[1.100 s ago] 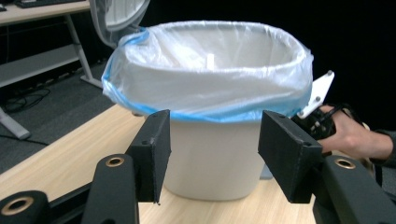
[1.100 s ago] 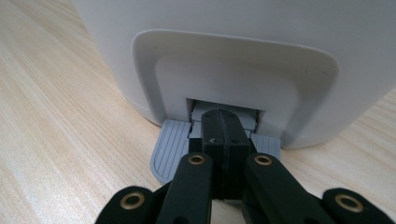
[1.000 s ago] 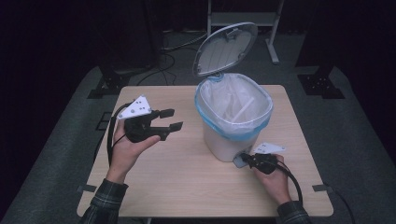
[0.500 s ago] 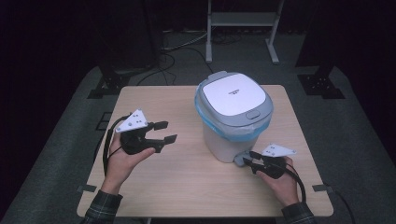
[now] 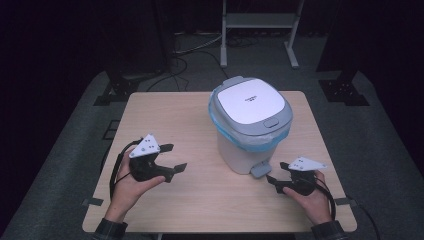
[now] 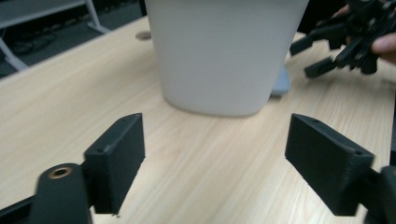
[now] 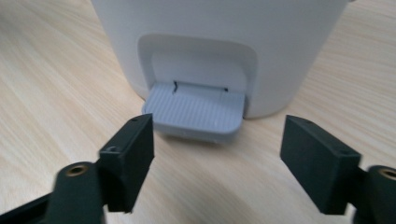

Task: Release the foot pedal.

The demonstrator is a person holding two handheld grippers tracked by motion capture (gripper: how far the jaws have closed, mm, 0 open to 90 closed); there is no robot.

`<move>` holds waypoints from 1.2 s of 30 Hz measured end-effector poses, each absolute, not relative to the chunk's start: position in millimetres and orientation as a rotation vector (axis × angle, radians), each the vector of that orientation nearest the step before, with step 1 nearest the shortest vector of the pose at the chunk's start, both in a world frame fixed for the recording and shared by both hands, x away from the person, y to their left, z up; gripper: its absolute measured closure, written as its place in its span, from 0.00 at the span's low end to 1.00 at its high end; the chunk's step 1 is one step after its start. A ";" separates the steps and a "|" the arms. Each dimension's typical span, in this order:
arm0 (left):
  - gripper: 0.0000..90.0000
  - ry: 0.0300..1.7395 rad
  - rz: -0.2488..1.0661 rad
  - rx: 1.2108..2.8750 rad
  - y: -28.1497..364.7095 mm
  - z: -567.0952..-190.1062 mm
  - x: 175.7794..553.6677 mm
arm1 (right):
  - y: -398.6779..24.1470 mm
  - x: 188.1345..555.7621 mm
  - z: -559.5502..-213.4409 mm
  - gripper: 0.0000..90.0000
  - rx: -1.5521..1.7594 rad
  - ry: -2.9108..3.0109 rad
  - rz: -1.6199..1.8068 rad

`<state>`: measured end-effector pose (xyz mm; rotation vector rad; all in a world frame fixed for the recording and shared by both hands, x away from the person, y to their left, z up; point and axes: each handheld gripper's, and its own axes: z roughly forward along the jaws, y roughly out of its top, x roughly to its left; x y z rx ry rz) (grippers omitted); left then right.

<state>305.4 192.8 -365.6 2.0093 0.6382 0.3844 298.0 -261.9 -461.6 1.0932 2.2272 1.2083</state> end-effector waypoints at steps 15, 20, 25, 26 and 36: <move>0.09 0.761 0.428 2.054 216.0 -410.7 291.1 | -295.2 286.2 -472.1 0.18 1.133 2.235 1.151; 0.09 0.819 0.422 2.093 224.9 -430.4 286.9 | -305.1 283.3 -476.5 0.18 1.142 2.257 1.115; 0.09 0.863 0.405 2.132 231.8 -447.2 283.7 | -310.9 281.7 -481.7 0.18 1.158 2.275 1.086; 0.09 0.866 0.405 2.143 232.8 -450.1 283.2 | -311.8 281.5 -482.3 0.18 1.159 2.276 1.081; 0.09 0.890 0.397 2.206 234.2 -466.6 284.9 | -314.9 281.4 -486.7 0.18 1.167 2.301 1.051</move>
